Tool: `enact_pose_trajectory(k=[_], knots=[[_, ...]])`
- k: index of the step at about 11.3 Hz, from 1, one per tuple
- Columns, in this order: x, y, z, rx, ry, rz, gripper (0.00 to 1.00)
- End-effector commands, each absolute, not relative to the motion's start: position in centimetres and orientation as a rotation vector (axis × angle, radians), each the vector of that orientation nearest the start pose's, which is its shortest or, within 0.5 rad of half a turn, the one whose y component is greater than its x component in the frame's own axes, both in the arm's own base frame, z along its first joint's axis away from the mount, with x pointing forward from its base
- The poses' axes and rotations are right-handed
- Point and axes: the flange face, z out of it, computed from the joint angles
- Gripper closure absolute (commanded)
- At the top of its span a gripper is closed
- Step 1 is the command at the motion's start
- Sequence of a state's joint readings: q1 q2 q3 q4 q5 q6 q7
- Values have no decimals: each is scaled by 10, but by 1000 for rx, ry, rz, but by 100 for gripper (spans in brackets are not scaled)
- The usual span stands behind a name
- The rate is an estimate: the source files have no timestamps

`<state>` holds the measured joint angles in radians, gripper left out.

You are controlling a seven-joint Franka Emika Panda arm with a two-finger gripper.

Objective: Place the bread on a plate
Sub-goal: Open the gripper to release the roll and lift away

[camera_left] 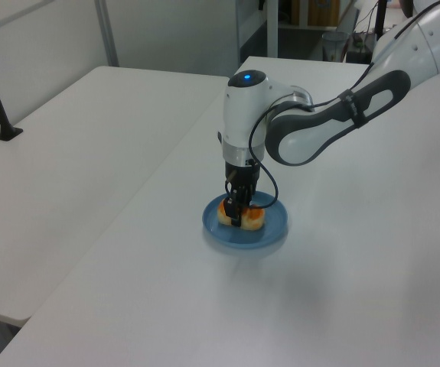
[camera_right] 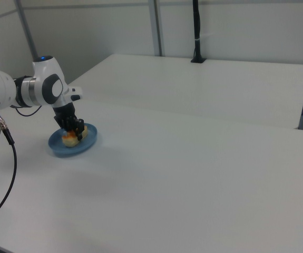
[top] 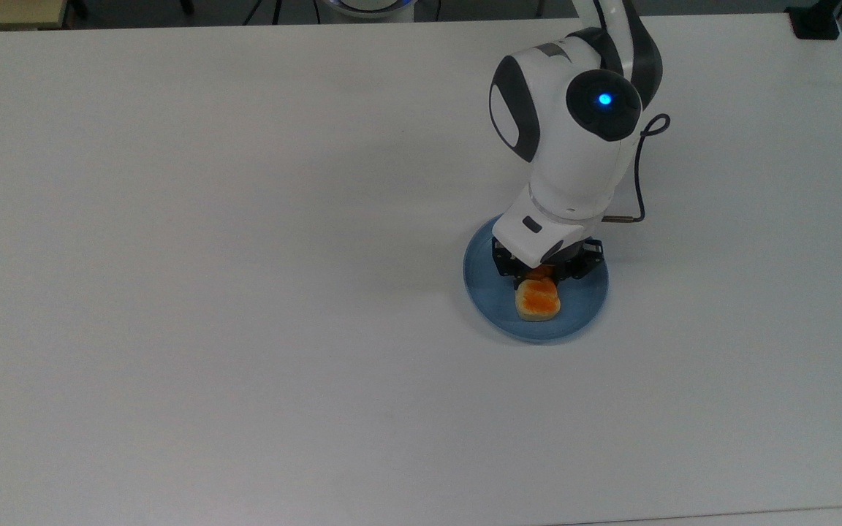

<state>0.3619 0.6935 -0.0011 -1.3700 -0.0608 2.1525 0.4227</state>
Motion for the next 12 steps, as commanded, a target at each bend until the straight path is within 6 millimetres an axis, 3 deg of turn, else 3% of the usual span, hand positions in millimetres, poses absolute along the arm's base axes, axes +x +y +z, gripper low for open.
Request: enact_pose_trajectory(k=[1,2,5,6,9,12], knots=[[696,257,326,-3156,72,-198,0],[697,254,331,-3158,73,-202,0],[686,228,410,-3166,58,-195,0],[680,202,439,-3185,60,-150,0],[645,86,535,-3208,-121,13,0],[603,-1,605,-3195,45,-9,0]])
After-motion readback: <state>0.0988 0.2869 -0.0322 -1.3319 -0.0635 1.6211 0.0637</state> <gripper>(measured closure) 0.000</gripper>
